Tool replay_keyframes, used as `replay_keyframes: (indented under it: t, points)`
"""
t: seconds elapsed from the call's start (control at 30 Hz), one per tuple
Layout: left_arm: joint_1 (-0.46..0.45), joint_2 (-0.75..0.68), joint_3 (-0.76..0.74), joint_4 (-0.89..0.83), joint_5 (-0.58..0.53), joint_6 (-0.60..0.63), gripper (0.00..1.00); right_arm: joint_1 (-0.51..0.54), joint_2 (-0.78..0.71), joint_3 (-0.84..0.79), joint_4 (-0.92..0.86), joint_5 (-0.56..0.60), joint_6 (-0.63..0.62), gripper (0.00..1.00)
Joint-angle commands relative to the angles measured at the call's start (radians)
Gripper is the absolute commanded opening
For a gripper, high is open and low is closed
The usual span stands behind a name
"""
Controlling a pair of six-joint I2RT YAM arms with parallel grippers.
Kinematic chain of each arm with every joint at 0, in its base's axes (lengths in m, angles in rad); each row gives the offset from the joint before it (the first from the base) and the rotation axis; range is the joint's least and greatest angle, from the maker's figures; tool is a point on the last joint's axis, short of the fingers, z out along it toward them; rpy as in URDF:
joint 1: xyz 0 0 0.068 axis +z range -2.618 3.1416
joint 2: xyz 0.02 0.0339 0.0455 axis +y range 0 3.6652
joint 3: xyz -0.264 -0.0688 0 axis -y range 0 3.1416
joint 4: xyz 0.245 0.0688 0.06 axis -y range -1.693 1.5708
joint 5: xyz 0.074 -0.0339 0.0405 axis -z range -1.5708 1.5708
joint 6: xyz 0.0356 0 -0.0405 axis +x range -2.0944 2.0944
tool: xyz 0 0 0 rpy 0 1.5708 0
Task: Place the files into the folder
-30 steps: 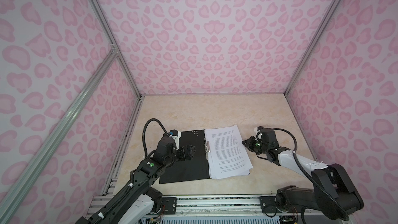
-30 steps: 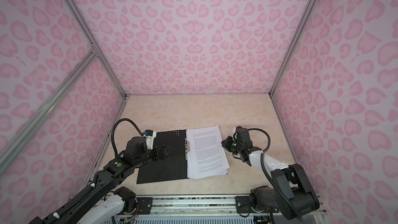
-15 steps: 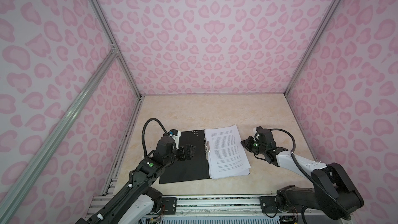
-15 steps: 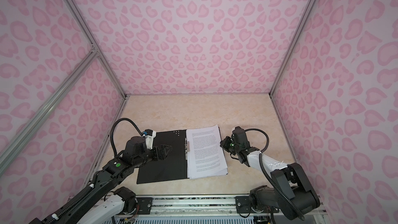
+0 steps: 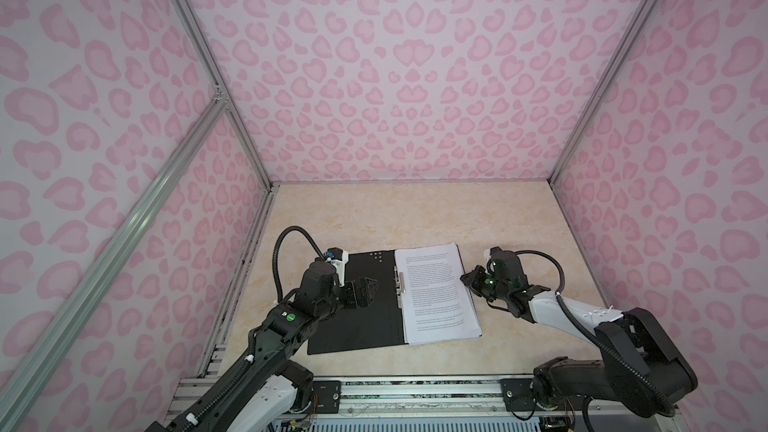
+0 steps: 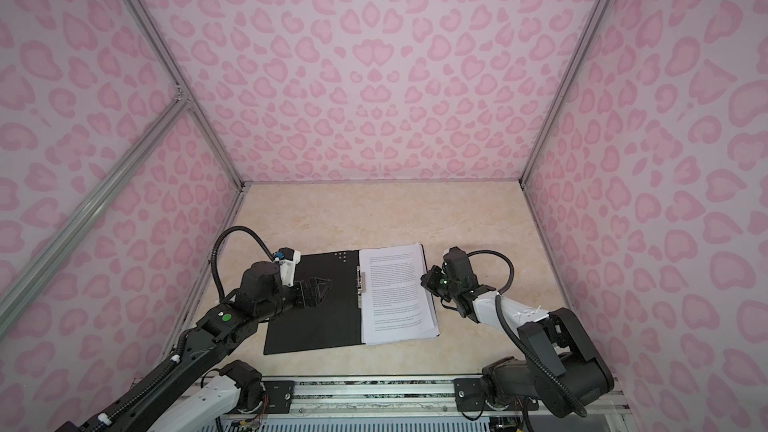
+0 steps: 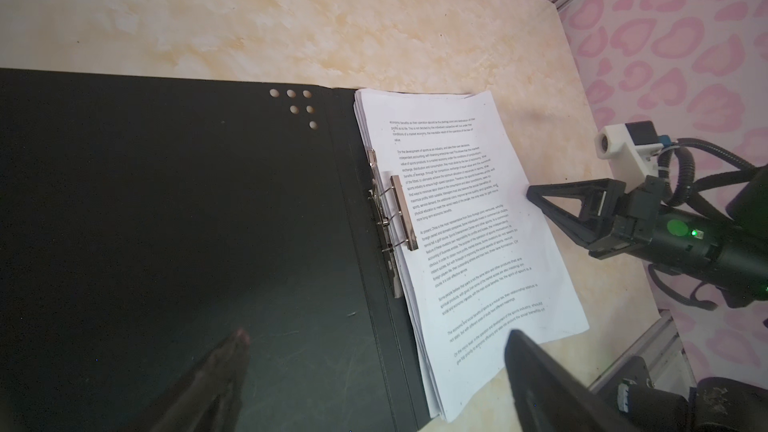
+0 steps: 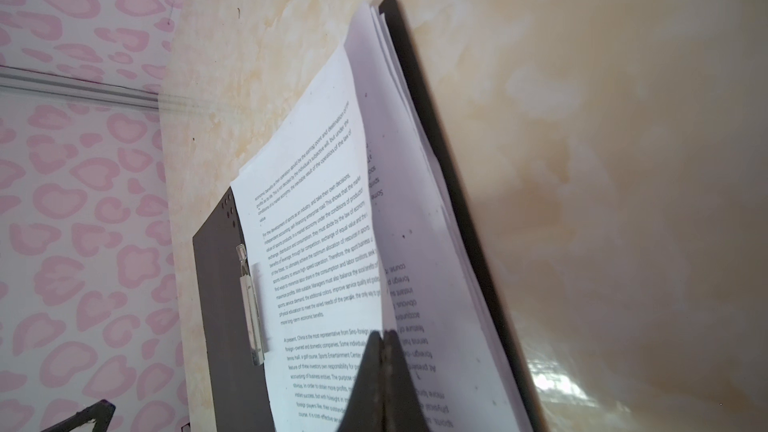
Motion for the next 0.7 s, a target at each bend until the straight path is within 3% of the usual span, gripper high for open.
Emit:
replay_keyframes:
  t: [0.0,0.1,0.13,0.27,0.47,0.67]
  points:
    - [0.002,0.023,0.024,-0.042,-0.037,-0.019,0.97,0.008,0.011,-0.012,0.044,0.007,0.006,0.00]
    - [0.005,0.064,0.047,-0.101,-0.105,-0.043,0.97,0.007,0.010,-0.010,0.040,0.009,0.004,0.00]
    - [0.012,0.078,0.053,-0.124,-0.137,-0.058,0.97,0.009,0.004,-0.010,0.033,0.015,0.003,0.04]
    - [0.108,0.122,0.052,-0.152,-0.191,-0.146,0.98,0.004,-0.029,0.003,-0.036,0.050,-0.022,0.37]
    - [0.312,0.157,0.020,-0.095,-0.230,-0.250,0.98,-0.042,-0.066,0.037,-0.160,0.071,-0.089,0.71]
    - [0.444,0.253,-0.029,-0.014,-0.251,-0.313,0.98,-0.085,-0.036,0.068,-0.201,0.014,-0.163,0.81]
